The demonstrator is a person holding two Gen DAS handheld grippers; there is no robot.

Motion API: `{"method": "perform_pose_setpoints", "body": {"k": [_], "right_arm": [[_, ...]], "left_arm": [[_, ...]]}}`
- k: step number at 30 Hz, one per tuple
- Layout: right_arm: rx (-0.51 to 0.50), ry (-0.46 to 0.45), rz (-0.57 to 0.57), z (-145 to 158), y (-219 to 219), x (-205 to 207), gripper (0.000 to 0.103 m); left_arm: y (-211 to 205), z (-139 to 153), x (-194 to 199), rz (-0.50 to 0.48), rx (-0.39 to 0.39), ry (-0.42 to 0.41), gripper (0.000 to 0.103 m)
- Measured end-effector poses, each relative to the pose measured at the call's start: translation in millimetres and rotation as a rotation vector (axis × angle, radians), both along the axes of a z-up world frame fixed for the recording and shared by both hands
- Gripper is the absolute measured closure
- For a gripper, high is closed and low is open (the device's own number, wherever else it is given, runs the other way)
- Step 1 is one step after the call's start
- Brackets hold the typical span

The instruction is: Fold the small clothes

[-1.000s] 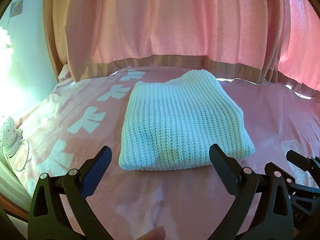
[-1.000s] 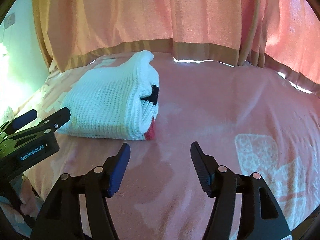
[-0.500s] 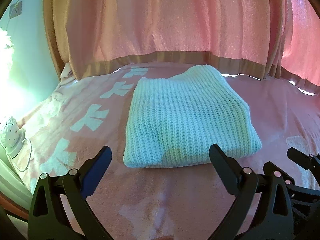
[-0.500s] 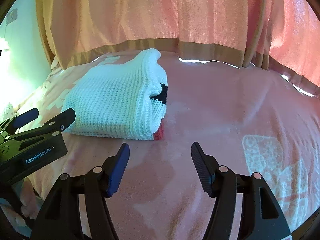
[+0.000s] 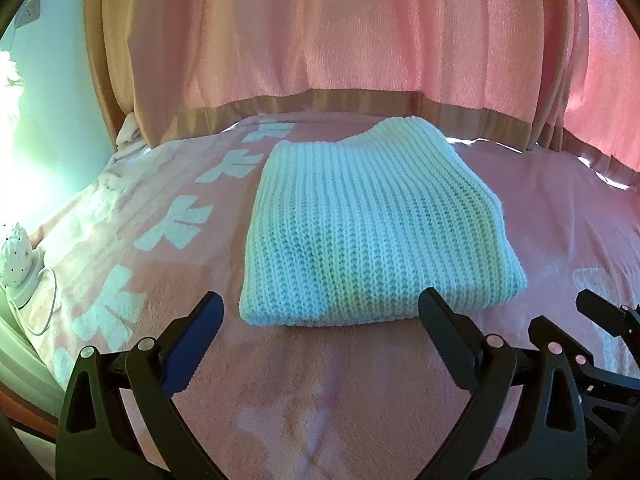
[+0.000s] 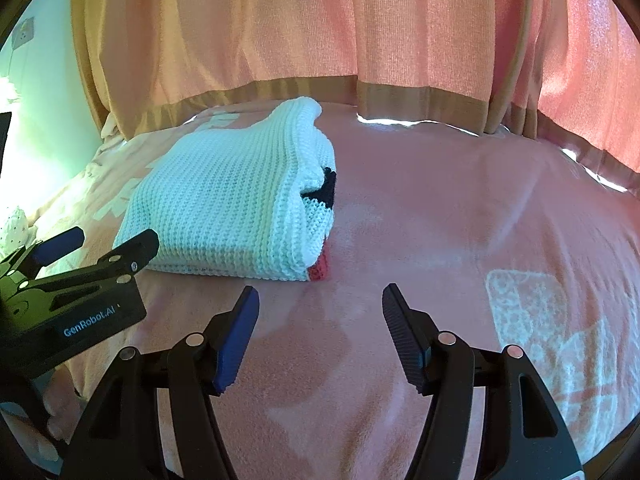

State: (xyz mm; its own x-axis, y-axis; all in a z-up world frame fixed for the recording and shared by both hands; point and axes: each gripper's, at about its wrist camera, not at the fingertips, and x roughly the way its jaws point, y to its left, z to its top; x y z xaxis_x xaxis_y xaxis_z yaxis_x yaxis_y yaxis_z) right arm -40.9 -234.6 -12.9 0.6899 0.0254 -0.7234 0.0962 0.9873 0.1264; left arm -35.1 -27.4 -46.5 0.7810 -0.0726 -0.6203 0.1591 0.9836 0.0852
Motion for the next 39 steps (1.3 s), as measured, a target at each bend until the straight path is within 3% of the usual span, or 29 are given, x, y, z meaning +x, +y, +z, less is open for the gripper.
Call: {"method": "perform_pose_setpoints", "body": {"k": [33,39], "right_arm": [[-0.014,-0.012,-0.031,4,11,0,0.040],[-0.013,-0.015,-0.038,4,11,-2,0.040]], "left_arm": [[-11,-3,-6,-0.015,0.053,-0.042,0.008],[-11,-1,-6,-0.014,0.048,-0.048,0.012]]}}
